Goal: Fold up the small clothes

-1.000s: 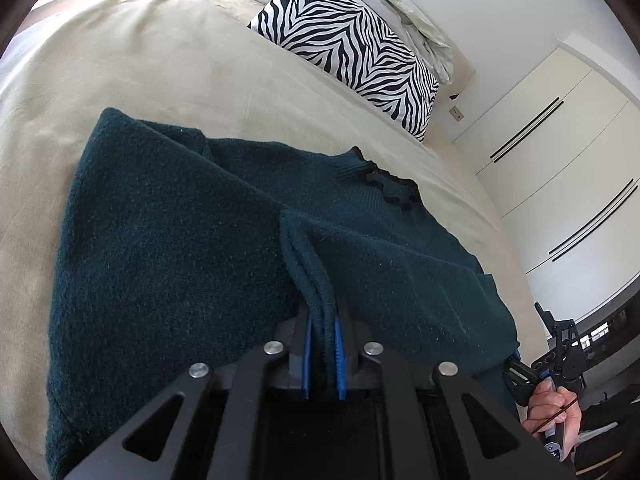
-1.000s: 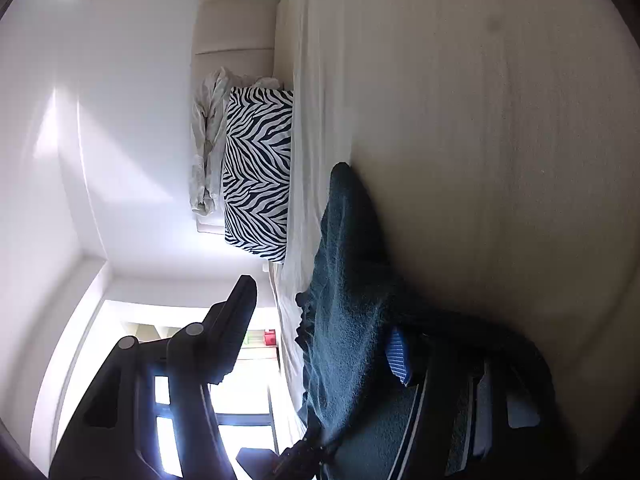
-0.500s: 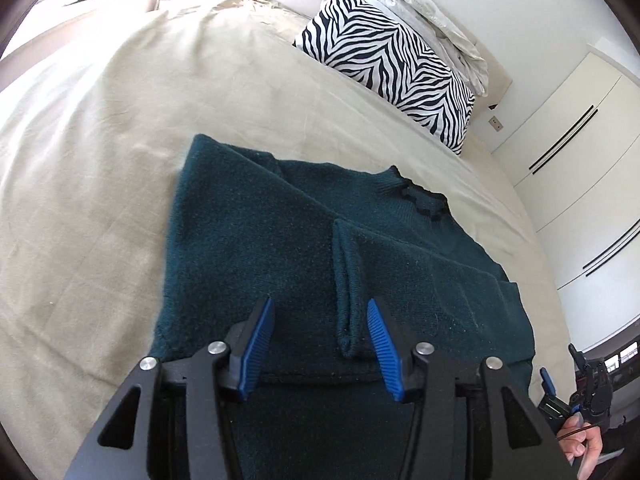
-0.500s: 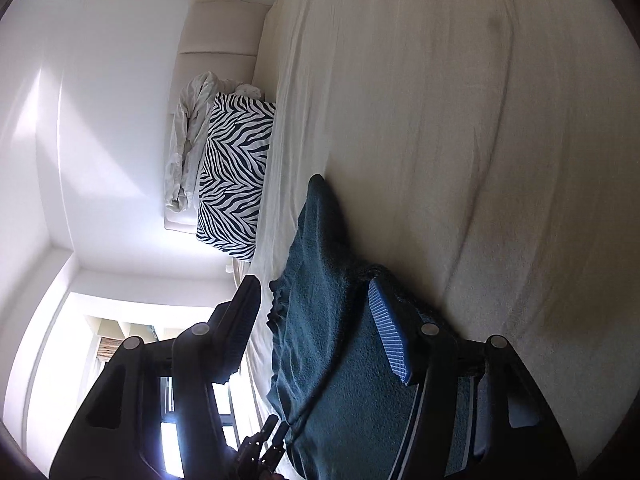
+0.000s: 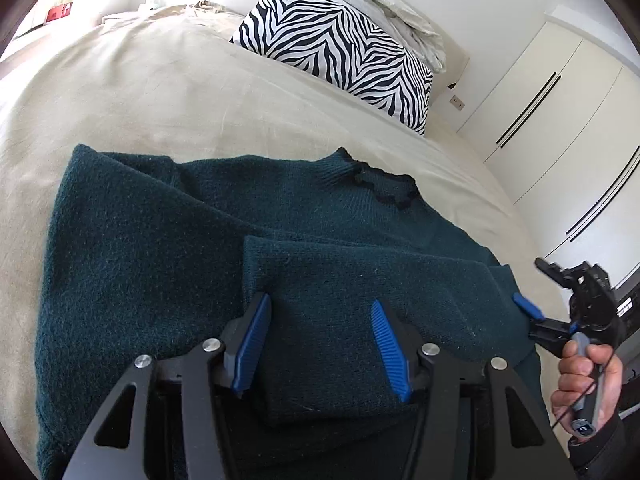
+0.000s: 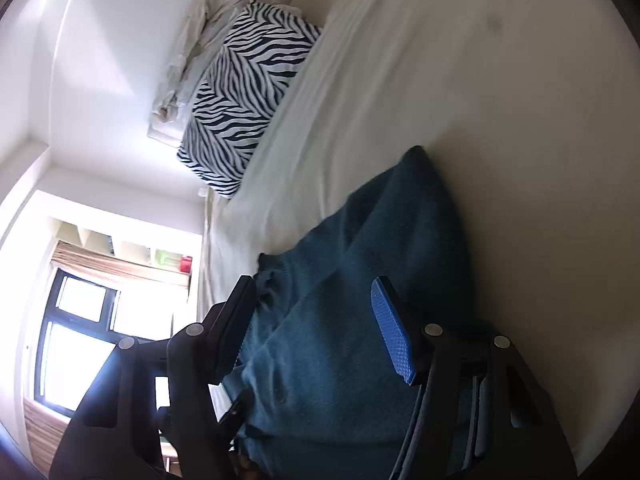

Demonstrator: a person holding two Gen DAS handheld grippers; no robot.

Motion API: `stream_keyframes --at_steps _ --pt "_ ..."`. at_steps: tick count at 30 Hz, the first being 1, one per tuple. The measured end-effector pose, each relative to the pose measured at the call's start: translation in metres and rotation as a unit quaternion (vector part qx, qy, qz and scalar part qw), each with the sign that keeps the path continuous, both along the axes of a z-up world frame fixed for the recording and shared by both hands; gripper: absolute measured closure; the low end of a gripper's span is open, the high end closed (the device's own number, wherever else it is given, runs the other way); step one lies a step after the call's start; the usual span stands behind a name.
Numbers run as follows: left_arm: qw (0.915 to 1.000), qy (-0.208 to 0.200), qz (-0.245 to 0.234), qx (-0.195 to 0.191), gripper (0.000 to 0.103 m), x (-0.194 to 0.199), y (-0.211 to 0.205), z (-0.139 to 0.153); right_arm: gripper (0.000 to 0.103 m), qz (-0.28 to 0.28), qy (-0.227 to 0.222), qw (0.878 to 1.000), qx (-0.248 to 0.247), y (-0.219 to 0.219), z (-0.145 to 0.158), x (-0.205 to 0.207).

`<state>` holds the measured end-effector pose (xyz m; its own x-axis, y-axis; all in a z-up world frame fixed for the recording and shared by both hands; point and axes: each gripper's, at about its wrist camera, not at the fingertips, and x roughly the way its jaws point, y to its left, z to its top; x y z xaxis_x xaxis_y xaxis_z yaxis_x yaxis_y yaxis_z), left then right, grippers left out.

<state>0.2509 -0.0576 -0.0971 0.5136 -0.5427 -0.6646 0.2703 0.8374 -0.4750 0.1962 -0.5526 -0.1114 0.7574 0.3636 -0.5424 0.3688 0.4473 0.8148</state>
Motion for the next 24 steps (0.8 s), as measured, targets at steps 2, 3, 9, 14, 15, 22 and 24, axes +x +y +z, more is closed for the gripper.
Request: stream_keyframes --at_steps 2,3,9,14,15,22,24 --pt "0.9999 -0.01 -0.008 0.001 0.048 -0.003 0.0 -0.002 0.059 -0.017 -0.011 1.0 0.023 -0.015 -0.02 -0.008" --pt "0.9998 -0.015 -0.01 0.006 0.048 -0.005 -0.001 -0.002 0.061 -0.021 -0.023 0.999 0.039 -0.02 -0.023 -0.015" --pt "0.9996 -0.025 -0.007 0.014 0.048 -0.007 -0.005 -0.002 0.043 -0.032 -0.061 0.997 0.038 -0.027 -0.001 -0.033" --pt "0.9995 -0.028 -0.008 0.012 0.048 -0.007 -0.004 -0.002 0.043 0.013 -0.034 0.999 0.002 -0.003 -0.011 -0.019" --pt "0.9995 -0.027 -0.008 0.011 0.048 -0.007 -0.004 -0.002 0.052 0.022 -0.041 0.999 -0.007 -0.002 -0.019 -0.021" --pt "0.9998 0.006 0.015 0.011 0.044 -0.041 0.033 0.018 0.051 -0.02 -0.034 0.999 -0.023 -0.024 0.01 -0.095" --pt "0.9996 -0.002 0.029 -0.004 0.041 -0.073 0.057 0.028 0.04 -0.025 -0.054 0.996 -0.06 -0.023 0.034 -0.133"
